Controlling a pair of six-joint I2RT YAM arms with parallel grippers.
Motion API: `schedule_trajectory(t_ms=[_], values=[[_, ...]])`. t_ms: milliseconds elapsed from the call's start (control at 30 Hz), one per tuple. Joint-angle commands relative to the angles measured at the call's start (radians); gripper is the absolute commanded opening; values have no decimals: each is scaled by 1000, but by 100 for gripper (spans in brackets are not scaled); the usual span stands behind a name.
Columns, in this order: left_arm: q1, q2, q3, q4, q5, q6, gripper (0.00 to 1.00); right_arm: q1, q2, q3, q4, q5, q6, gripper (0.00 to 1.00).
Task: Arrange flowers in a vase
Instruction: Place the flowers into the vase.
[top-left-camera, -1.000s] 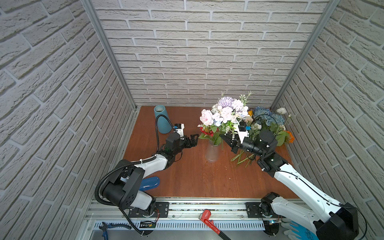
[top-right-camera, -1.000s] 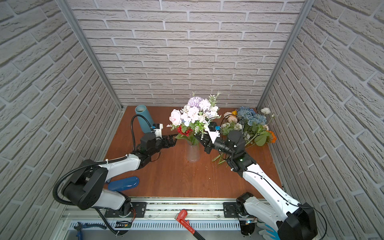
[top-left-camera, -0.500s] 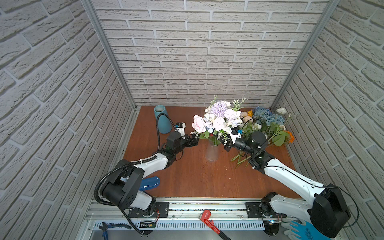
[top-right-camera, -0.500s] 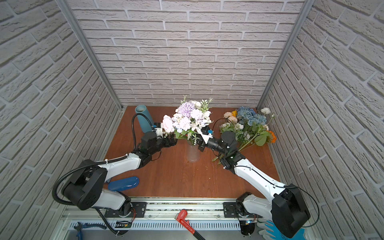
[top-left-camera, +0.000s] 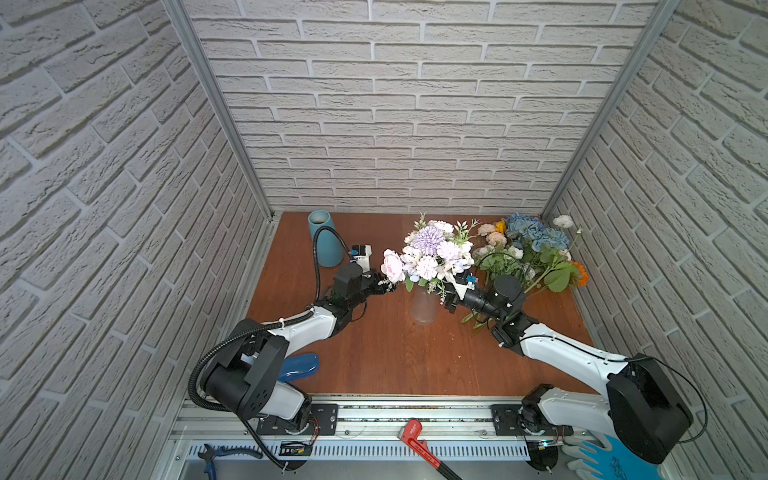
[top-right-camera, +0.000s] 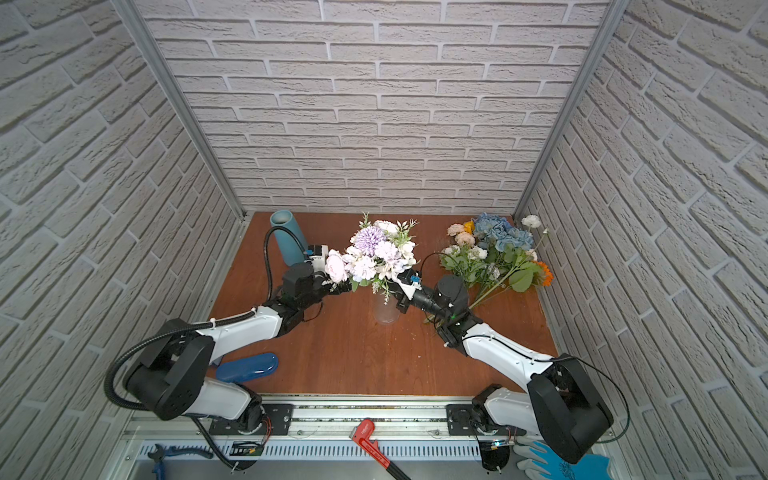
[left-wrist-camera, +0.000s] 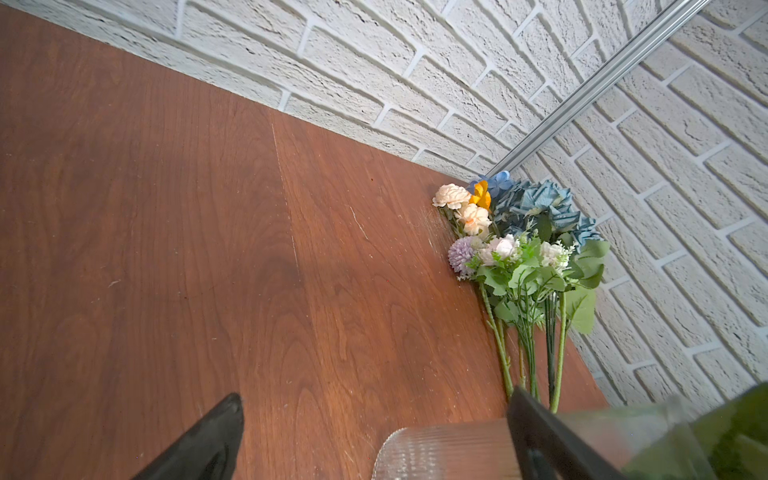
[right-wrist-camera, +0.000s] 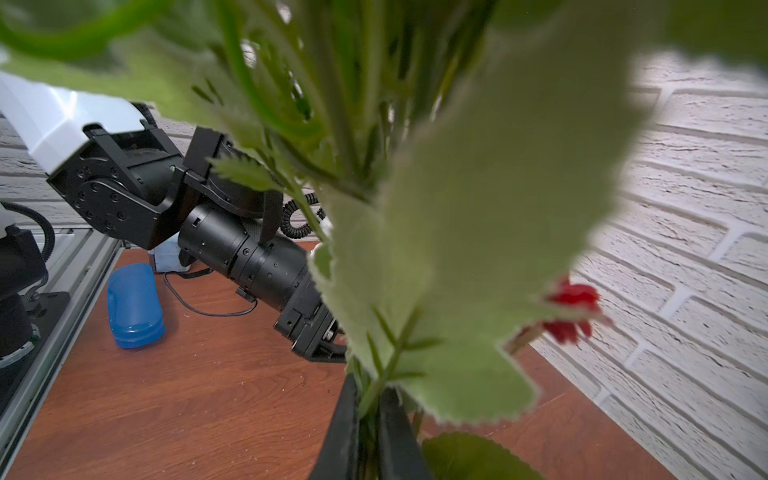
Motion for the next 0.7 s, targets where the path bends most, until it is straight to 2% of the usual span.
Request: schedule_trajectory(t_ms=[0,233,300,367,567,667], values=[[-9,-2,26,21,-2,12,98,9,-34,-25,41,32,-22,8],[-15,-10,29,18,-2,11,98,9,-48,-32,-12,60,-18,32],[-15,-15,30,15,-3,12,98,9,-49,-31,-20,65,-14,44],[-16,-21,30,10,-5,14,98,9,-53,-29,-32,67,-11,48],[-17,-41,29,-2,-8,15,98,9,-103,-38,-76,87,2,50],[-18,-49,33,-11,-8,14,98,9,-141,-37,-121,96,11,45]])
